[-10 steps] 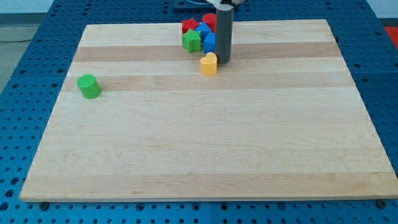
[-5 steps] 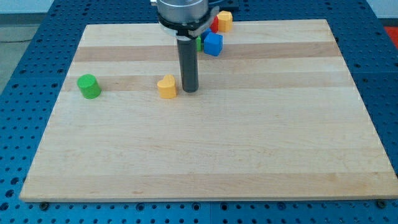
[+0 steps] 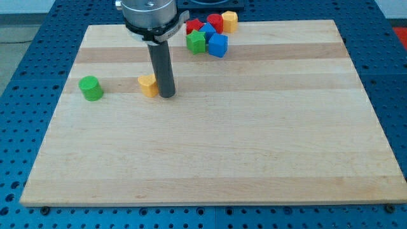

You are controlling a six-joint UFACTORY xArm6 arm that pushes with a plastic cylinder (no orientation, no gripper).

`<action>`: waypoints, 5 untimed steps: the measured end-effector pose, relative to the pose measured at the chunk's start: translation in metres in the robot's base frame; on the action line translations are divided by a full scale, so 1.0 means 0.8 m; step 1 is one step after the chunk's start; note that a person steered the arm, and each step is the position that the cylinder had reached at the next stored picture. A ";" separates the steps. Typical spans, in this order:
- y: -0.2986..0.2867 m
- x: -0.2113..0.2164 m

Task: Move the yellow heart to the right of the green circle

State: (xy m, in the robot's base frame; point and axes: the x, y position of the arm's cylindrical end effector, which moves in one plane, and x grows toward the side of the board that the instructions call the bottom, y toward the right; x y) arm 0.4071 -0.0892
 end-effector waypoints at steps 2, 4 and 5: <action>-0.004 -0.022; -0.046 -0.022; -0.067 -0.022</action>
State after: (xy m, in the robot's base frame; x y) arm 0.3898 -0.1430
